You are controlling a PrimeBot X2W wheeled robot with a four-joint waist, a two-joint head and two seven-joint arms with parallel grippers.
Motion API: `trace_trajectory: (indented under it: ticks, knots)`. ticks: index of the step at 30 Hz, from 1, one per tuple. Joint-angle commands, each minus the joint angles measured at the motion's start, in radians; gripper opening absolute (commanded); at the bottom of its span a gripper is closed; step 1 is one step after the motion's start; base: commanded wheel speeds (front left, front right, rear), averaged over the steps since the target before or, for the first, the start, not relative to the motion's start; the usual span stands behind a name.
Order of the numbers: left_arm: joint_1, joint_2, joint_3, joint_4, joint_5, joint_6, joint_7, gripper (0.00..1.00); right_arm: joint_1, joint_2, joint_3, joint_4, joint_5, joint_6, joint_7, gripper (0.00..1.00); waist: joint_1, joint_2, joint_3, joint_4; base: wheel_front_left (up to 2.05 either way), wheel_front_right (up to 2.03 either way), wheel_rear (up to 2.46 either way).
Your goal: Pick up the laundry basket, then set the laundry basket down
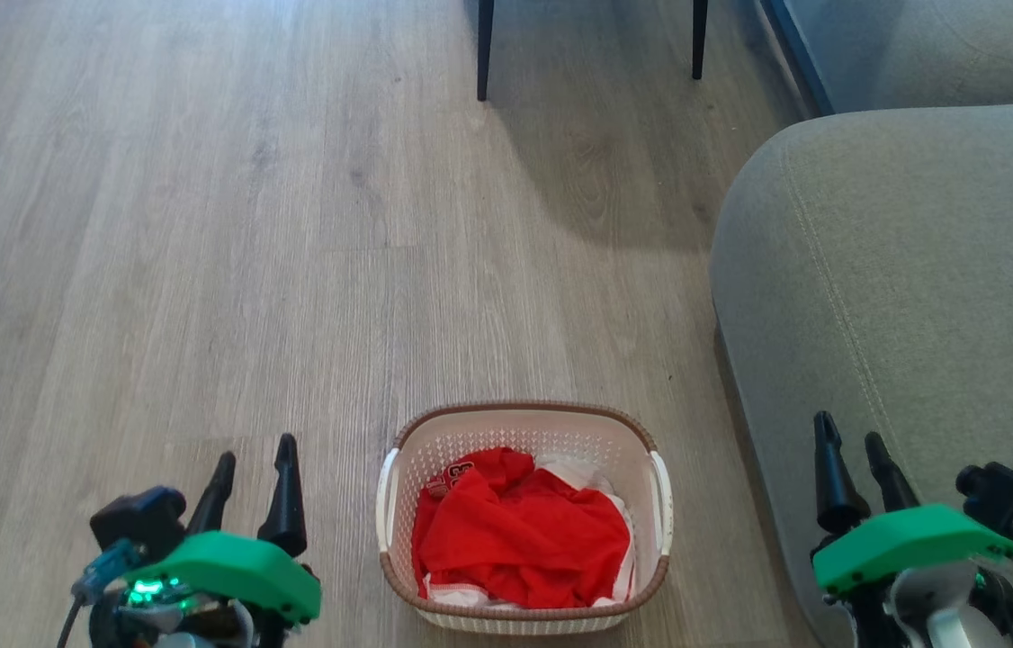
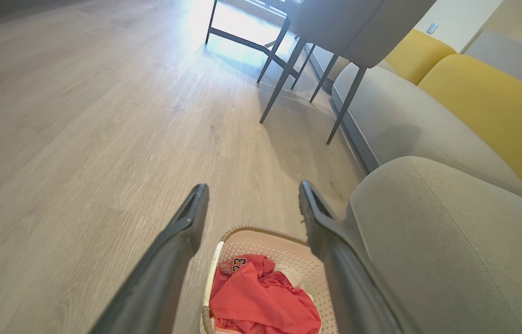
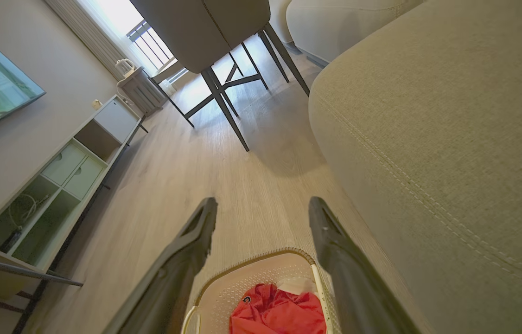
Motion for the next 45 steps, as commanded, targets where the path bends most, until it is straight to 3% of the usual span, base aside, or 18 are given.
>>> trace_trajectory:
  ticks: [1,17,45]
  knots:
    - [-0.033,0.021,0.014,-0.047,0.038,0.01,-0.016,1.0,-0.014,-0.012,0.019,-0.04,-0.036,-0.001,-0.018,1.0,0.0,0.0,-0.001,0.0,0.0,0.0,0.0]
    - [-0.018,0.032,-0.024,-0.059,0.214,0.044,-0.063,1.0,-0.011,-0.014,0.042,-0.058,-0.221,-0.001,-0.065,1.0,0.0,0.0,-0.002,0.0,0.0,0.0,0.0]
    - [0.001,0.023,-0.05,-0.078,0.505,0.058,-0.133,1.0,-0.01,-0.018,0.082,-0.082,-0.495,-0.002,-0.134,1.0,0.0,0.0,0.003,0.001,0.0,0.0,0.0]
